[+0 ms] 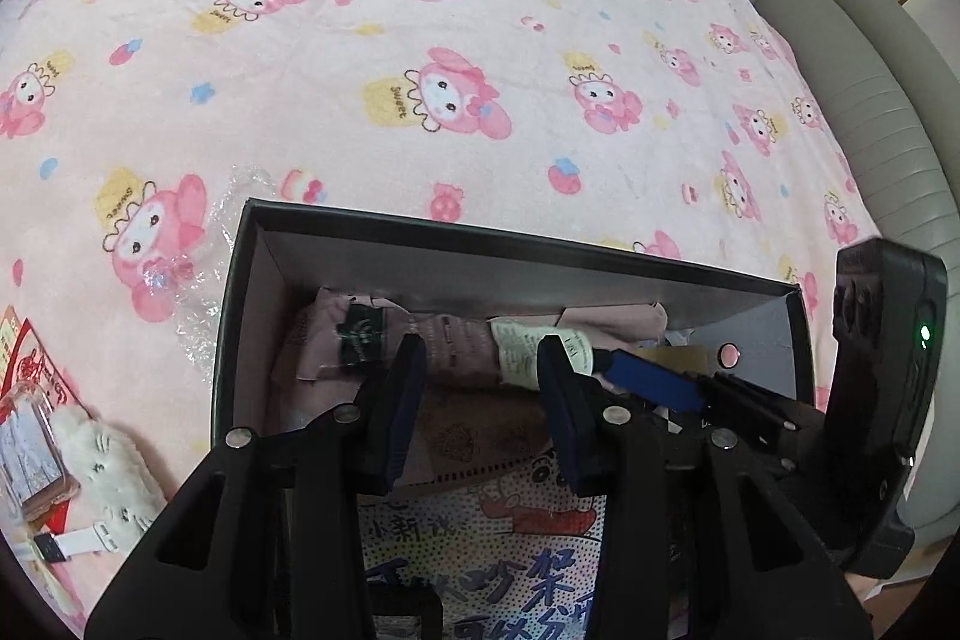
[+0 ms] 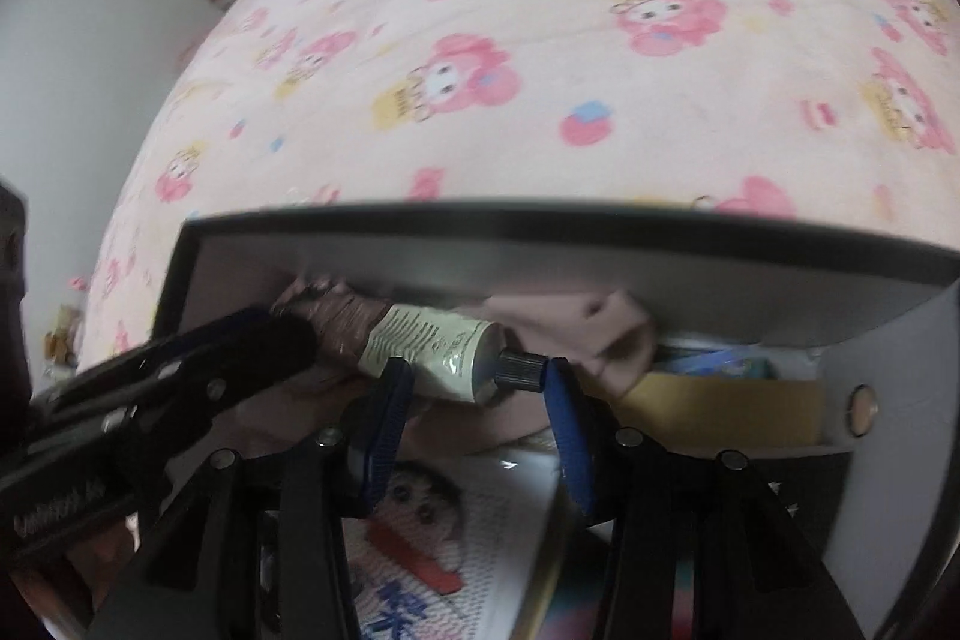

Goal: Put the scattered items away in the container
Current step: 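Open the right gripper to release the tube packet, then withdraw both grippers up and away from the box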

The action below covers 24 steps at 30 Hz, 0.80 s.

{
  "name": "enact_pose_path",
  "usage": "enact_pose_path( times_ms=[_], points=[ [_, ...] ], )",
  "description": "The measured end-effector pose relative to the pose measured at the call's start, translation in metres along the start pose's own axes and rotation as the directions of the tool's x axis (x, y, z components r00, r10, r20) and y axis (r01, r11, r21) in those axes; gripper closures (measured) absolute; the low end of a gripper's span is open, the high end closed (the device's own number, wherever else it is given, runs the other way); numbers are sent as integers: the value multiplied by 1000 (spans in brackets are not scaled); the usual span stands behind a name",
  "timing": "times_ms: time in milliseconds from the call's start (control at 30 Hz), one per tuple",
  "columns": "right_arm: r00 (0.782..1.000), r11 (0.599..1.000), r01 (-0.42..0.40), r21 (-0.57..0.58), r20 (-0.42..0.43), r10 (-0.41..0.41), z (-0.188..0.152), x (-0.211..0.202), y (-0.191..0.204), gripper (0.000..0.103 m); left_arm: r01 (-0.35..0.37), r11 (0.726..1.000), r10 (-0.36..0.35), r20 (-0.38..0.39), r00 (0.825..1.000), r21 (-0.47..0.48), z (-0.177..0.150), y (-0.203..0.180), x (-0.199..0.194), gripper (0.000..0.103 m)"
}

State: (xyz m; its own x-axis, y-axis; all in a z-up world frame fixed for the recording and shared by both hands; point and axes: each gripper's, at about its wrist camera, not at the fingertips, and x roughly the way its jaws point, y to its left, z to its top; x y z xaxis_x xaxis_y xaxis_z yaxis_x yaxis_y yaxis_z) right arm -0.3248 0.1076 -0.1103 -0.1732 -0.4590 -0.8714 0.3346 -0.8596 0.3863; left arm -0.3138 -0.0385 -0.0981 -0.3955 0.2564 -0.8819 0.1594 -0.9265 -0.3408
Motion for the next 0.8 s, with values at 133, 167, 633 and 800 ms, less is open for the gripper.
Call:
enact_pose_path(
  times_ms=[133, 167, 633, 800],
  points=[
    [993, 994, 110, -16, 52, -109, -6, -15, 4, 60, 36, 999, -36, -11, 999, 7, -1, -2, 5, 64],
    [984, 986, 165, -21, 69, -163, -7, -19, 5, 60, 43, 999, -43, -14, 999, 11, -1, -3, 6, 64],
    [946, 959, 280, 37, 157, -283, -24, -51, 7, 59, 2, 997, -8, 81, 997, 82, -11, -13, -25, 47],
    [902, 938, 346, 37, 263, -343, -52, -103, 28, 52, -68, 984, 28, 239, 971, 163, -37, -33, -91, 18]
  ],
)
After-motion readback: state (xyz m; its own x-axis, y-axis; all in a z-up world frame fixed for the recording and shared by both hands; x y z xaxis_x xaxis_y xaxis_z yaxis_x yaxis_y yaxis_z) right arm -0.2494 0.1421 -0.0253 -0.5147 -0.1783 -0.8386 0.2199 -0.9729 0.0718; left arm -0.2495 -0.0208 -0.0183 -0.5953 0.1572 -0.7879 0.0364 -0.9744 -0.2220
